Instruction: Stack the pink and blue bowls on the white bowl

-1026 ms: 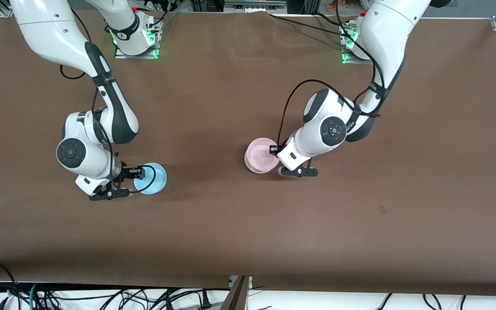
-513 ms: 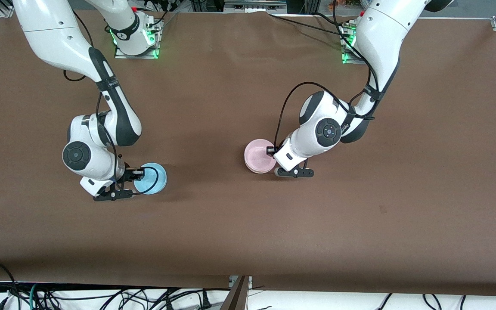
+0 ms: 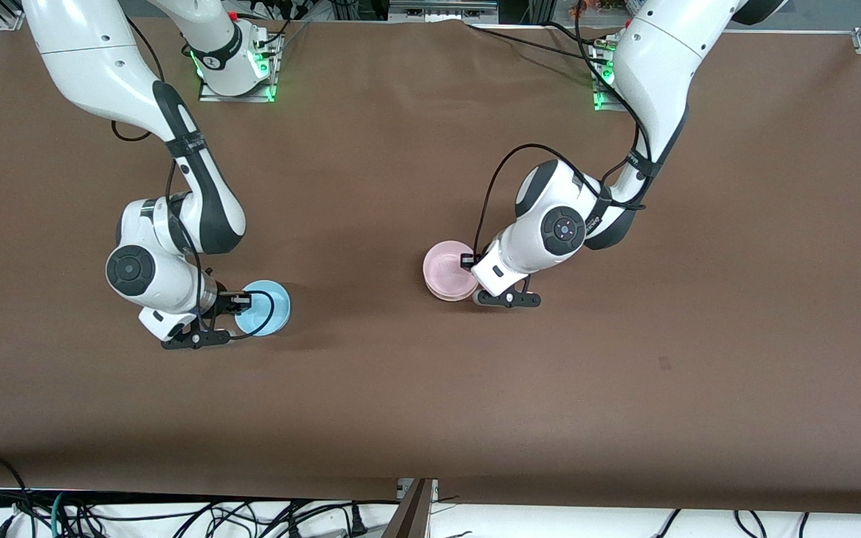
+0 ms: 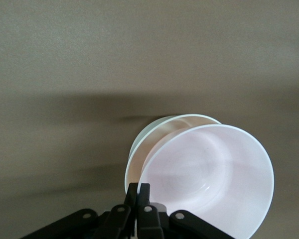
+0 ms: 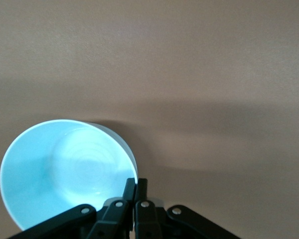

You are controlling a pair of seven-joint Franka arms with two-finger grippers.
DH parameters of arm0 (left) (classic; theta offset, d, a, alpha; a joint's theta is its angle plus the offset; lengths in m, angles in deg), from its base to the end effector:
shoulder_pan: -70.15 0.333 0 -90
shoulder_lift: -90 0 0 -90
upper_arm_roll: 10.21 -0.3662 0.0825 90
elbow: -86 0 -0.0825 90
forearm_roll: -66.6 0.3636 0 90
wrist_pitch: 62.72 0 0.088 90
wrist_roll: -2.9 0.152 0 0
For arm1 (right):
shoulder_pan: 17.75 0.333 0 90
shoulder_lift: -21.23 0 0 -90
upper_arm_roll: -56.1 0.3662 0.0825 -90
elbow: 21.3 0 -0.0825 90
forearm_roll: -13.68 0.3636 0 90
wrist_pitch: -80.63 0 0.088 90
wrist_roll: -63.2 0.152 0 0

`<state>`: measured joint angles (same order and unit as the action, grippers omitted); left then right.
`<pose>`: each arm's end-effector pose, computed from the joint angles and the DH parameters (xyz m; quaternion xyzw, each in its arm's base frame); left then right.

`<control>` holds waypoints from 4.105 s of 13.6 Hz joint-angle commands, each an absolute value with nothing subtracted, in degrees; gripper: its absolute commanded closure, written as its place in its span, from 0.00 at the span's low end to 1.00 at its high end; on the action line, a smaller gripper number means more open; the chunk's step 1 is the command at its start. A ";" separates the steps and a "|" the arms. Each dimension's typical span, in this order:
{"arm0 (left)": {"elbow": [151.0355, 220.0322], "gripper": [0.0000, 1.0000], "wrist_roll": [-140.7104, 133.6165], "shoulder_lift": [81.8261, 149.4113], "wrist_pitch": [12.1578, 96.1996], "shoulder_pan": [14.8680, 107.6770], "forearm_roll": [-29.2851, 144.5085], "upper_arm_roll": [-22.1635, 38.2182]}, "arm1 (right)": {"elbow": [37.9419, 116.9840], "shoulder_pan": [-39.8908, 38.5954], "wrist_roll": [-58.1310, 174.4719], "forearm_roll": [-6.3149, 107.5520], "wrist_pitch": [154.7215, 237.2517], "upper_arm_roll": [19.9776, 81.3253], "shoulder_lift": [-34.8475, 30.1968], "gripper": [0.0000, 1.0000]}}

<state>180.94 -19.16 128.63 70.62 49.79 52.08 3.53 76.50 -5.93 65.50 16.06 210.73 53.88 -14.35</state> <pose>0.5878 -0.3871 0.2384 0.9861 0.0081 -0.0756 0.1476 0.6699 0.1186 0.2365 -0.9982 -0.0531 0.0286 0.0012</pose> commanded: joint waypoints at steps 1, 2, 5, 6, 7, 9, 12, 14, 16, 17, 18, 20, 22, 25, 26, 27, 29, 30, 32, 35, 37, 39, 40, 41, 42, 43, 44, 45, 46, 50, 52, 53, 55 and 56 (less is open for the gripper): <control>179.60 1.00 -19.77 129.72 70.87 49.14 53.42 3.24 | 73.47 -5.88 65.57 16.94 203.54 54.51 -11.22 1.00; 179.60 1.00 -19.77 129.90 70.87 49.14 53.33 3.24 | 72.32 -5.88 65.58 17.55 200.28 54.69 -9.64 1.00; 179.60 0.66 -19.69 130.08 70.87 49.14 53.33 3.24 | 68.37 -5.79 65.57 20.80 189.48 54.78 -4.81 1.00; 179.60 0.01 -19.42 129.99 70.87 49.23 53.42 3.24 | 67.31 -5.79 65.84 20.89 185.70 54.78 -2.96 1.00; 179.51 0.00 -19.77 129.81 70.87 49.32 52.98 3.24 | 66.25 -5.88 65.67 20.80 182.79 54.61 -1.29 1.00; 179.34 0.00 -19.86 128.42 70.52 50.19 52.45 3.15 | 65.10 -5.71 66.27 20.89 180.30 54.96 0.30 1.00; 179.51 0.00 -19.51 123.94 66.68 53.96 53.24 2.89 | 64.66 -4.30 70.56 22.20 181.70 56.36 -0.31 1.00; 179.60 0.00 -18.11 119.72 60.10 56.51 53.51 0.26 | 64.66 -1.67 74.44 23.09 181.97 56.54 -0.57 1.00; 179.60 0.00 -13.74 116.91 55.08 58.36 53.51 -2.64 | 64.66 0.44 79.17 23.61 184.50 56.63 -1.09 1.00; 179.60 0.00 -10.58 116.11 53.49 58.98 53.51 -3.96 | 64.66 2.01 81.72 24.05 185.65 56.63 -1.62 1.00; 179.60 0.00 -7.85 114.97 51.90 60.12 53.59 -6.32 | 64.66 3.86 84.44 24.32 186.96 56.63 -2.32 1.00; 179.60 0.00 -4.15 111.73 49.88 63.80 56.30 -9.23 | 64.57 7.81 91.64 24.41 191.09 56.63 -3.90 1.00; 179.60 0.00 -1.07 106.81 46.89 67.41 63.40 -9.33 | 64.57 12.55 99.98 24.32 196.18 56.63 -6.18 1.00; 179.60 0.00 0.44 101.53 44.26 69.96 67.04 -9.42 | 64.31 18.36 109.50 24.23 205.67 56.63 -10.84 1.00; 179.51 0.00 0.44 100.55 42.07 70.75 67.13 -9.42 | 64.14 19.86 110.83 24.23 207.79 56.63 -12.59 1.00; 179.51 0.00 0.44 99.50 41.17 71.72 67.13 -9.51 | 64.13 21.00 111.71 24.14 209.29 56.63 -13.92 1.00; 179.34 0.00 0.53 97.74 39.16 73.04 66.96 -10.29 | 64.13 22.50 113.47 24.14 210.70 56.63 -15.51 1.00; 178.12 0.00 0.53 97.47 38.10 73.13 66.78 -11.78 | 64.13 23.12 113.65 24.14 210.88 56.63 -15.86 1.00; 175.39 0.00 0.53 97.47 33.89 73.14 66.86 -12.50 | 64.05 23.39 113.83 24.14 210.97 56.63 -16.56 1.00; 175.21 0.00 0.53 98.08 33.61 73.31 66.43 -12.50 | 64.05 23.47 113.56 24.14 212.90 56.63 -17.62 1.00; 175.03 0.00 0.44 98.35 32.65 73.05 66.43 -12.23 | 64.05 23.74 113.65 24.14 214.39 56.63 -18.58 1.00; 175.03 0.00 0.44 98.43 31.68 72.96 65.99 -12.14 | 63.96 23.91 113.65 24.14 215.27 56.63 -19.29 1.00; 174.94 0.00 0.18 98.43 31.67 72.79 65.21 -12.14 | 64.05 23.91 113.65 24.14 215.45 56.63 -19.46 1.00; 174.94 0.00 0.01 98.52 31.67 72.70 64.41 -12.14 | 63.96 23.91 113.65 24.14 215.45 56.63 -19.55 1.00; 174.94 0.00 -0.08 98.52 31.76 72.61 64.41 -12.14 | 63.96 24.00 113.65 24.14 215.45 56.63 -19.64 1.00; 174.94 0.00 -0.08 98.52 31.76 72.52 64.41 -12.14 | 64.05 24.00 113.65 24.14 215.80 56.63 -19.82 1.00; 174.94 0.00 -0.08 98.61 31.76 72.52 64.41 -12.14 | 64.05 24.09 113.65 24.14 216.33 56.63 -19.99 1.00; 174.86 0.00 -0.08 98.87 31.76 72.52 64.49 -12.14 | 64.05 24.09 113.65 24.14 216.42 56.63 -20.26 1.00; 174.85 0.00 0.00 98.96 31.76 72.52 64.49 -12.14 | 64.05 24.09 113.74 24.14 216.51 56.63 -20.43 1.00; 174.85 0.00 -0.08 98.96 31.76 72.96 64.50 -12.23 | 64.05 24.18 113.56 24.14 216.51 56.63 -20.35 0.74; 174.51 0.00 -0.08 98.96 31.76 72.70 64.84 -12.23 | 63.87 23.83 112.95 24.14 215.81 56.37 -19.47 0.58; 173.81 0.00 0.00 99.14 31.76 72.87 64.93 -12.23 | 63.87 23.57 112.86 24.23 215.46 56.28 -18.51 0.44; 173.28 0.00 0.00 99.40 31.76 72.61 65.19 -12.23 | 63.87 22.78 112.77 23.97 213.18 55.84 -16.93 0.01; 172.84 0.00 0.00 99.49 31.67 72.52 65.28 -12.14 | 63.87 21.81 112.51 23.62 212.99 56.01 -15.79 0.01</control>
<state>175.28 -0.19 98.60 32.90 72.81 65.34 -12.15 63.68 23.18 112.91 23.74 215.16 55.89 -18.39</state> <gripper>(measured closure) 0.000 0.414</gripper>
